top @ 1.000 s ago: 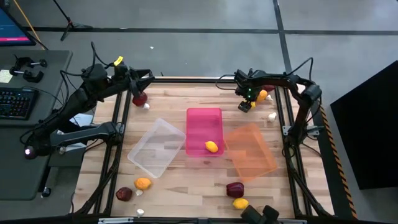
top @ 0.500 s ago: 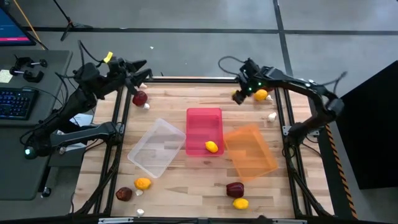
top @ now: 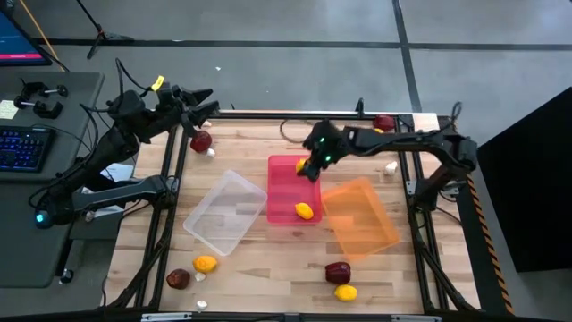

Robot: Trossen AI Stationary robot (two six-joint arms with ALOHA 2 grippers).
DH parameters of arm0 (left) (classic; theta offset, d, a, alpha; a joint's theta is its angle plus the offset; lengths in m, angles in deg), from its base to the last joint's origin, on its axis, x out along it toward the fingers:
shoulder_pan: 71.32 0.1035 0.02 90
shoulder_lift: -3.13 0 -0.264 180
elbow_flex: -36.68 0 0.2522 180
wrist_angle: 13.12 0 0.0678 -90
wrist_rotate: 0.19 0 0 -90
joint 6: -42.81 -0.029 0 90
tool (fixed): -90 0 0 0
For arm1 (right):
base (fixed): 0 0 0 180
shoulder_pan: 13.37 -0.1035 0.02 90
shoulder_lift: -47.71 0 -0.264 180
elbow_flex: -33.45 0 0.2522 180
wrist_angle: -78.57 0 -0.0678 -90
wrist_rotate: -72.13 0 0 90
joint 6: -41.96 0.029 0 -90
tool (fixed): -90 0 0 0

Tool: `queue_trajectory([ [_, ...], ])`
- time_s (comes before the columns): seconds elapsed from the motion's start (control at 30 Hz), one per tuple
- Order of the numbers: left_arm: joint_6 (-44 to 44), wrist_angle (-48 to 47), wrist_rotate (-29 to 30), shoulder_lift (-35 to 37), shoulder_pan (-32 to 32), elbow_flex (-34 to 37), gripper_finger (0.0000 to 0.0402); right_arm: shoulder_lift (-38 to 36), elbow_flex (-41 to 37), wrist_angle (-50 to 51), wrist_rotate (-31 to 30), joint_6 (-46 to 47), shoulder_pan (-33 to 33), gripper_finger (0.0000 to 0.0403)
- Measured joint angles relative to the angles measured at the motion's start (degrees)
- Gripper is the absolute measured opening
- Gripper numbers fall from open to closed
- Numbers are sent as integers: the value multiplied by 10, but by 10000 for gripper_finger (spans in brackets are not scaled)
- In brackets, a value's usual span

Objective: Sort produce into baskets
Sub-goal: Put the yellow lemon into the red bin

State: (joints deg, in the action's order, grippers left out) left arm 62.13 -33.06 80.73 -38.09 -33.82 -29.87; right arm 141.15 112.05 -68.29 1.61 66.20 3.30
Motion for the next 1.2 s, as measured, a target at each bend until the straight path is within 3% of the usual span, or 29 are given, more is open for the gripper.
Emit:
queue_trajectory([
  [0.17, 0, 0, 0, 0, 0, 0, 298, 19, 0, -28, 15, 13, -35, 193],
  [0.63, 7, 0, 0, 0, 0, 0, 298, 18, 0, -29, 11, 19, -36, 199],
  [0.77, 11, 0, 0, 0, 0, 0, 298, 18, 0, -30, -5, 29, -36, 239],
  [0.97, 12, 0, 0, 0, 0, 0, 298, 18, 9, -18, -31, 27, -26, 339],
  [1.1, 16, 0, 0, 0, 0, 0, 298, 17, 60, 42, -26, 29, 13, 386],
  [1.2, 16, 0, 5, 0, 0, 0, 298, 17, 109, 115, -43, 21, 46, 397],
])
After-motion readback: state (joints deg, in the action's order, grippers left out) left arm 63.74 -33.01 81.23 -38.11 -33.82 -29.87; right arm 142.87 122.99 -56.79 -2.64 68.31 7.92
